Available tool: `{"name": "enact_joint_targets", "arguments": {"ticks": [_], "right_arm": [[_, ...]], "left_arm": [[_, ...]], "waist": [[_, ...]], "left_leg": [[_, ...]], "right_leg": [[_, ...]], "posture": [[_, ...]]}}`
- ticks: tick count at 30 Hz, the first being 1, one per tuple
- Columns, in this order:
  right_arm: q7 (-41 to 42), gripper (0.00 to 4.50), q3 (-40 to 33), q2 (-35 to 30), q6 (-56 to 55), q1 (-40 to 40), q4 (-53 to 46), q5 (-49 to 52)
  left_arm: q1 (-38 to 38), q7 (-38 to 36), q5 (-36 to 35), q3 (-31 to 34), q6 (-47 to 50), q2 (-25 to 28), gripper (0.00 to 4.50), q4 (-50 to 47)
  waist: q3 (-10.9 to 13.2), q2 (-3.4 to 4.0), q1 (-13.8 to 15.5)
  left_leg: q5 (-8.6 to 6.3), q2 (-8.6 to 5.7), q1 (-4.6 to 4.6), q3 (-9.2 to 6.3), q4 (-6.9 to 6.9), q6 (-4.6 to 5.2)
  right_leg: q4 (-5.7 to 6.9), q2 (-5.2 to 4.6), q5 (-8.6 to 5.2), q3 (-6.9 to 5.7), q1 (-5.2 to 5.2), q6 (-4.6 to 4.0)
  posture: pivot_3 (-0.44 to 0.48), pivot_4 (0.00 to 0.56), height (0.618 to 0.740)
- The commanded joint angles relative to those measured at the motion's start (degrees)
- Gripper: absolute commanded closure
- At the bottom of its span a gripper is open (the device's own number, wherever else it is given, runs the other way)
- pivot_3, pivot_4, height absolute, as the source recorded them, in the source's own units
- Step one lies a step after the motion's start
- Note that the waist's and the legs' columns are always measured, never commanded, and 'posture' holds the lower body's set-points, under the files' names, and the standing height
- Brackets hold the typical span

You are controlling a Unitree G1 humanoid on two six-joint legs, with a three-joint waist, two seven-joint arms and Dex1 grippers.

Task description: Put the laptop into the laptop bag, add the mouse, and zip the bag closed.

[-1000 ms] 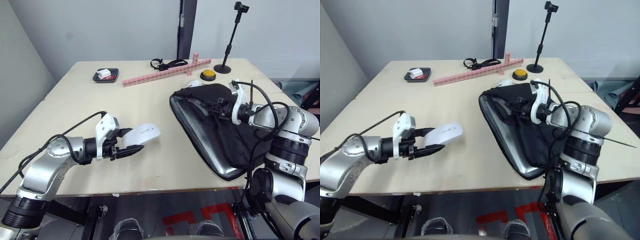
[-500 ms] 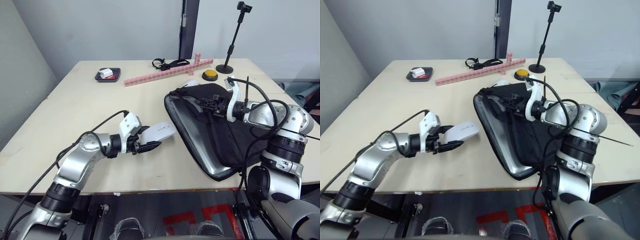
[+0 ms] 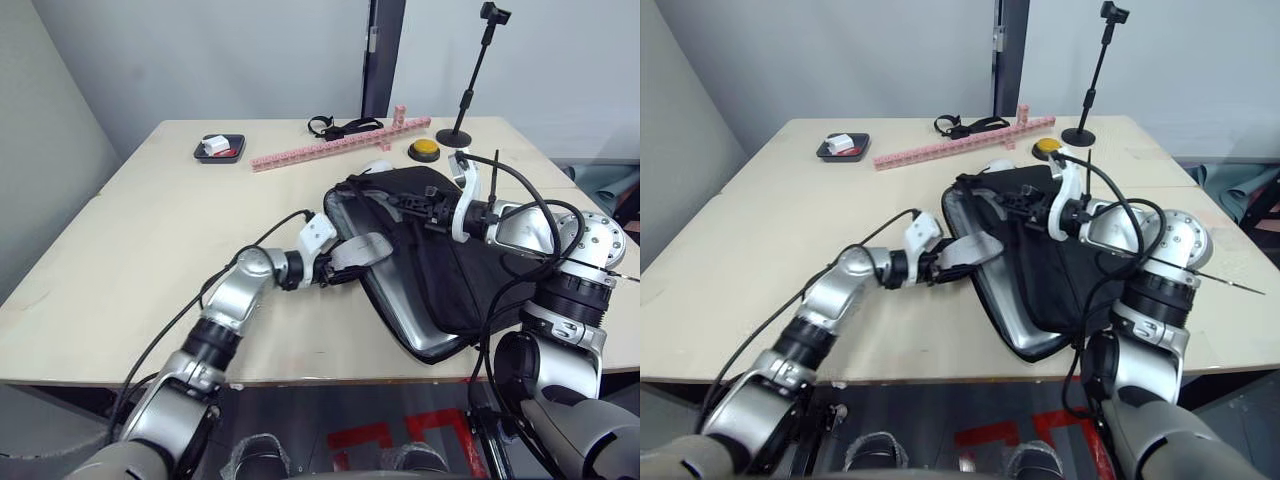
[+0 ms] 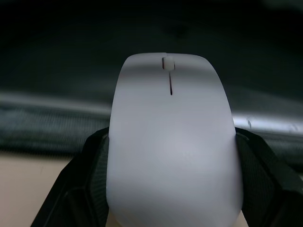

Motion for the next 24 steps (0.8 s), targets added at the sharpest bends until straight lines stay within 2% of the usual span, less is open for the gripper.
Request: {"name": "enact_joint_targets", "arguments": {"ticks": [1, 11, 24], "right_arm": [[-1.38, 4.49, -1.24, 0.22, 0.28, -2.03, -2.23, 5.33], [-6.89, 4.49, -1.78, -0.19, 0.28, -2.43, -1.94, 12.35], [-12.29, 4.49, -1.76, -0.23, 0.28, -2.49, -1.27, 18.48]], "left_arm": [[-2.49, -0.07, 1.55, -0.20, -3.37, -1.91, 1.69, 4.54], [-7.88, -0.83, 4.05, 0.07, -8.19, -7.28, 1.69, 17.72], [-12.77, -1.30, 6.28, 0.36, -11.40, -11.10, 1.69, 27.32]], "waist": [[0.00, 0.00, -0.06], [0.00, 0.00, 0.31], [0.00, 0.00, 0.30]], "left_leg": [[0.00, 0.00, -0.01, 0.00, 0.00, 0.01], [0.01, -0.01, -0.01, 0.00, 0.00, 0.02], [-0.01, -0.01, -0.02, 0.00, -0.01, -0.01]], "right_leg": [[-0.01, 0.00, 0.01, 0.00, 0.00, 0.02], [-0.05, -0.01, 0.05, 0.00, 0.05, 0.09], [-0.10, -0.01, 0.07, 0.00, 0.06, 0.12]], "posture": [[0.000, 0.150, 0.740], [0.000, 0.150, 0.740], [0.000, 0.150, 0.740]]}}
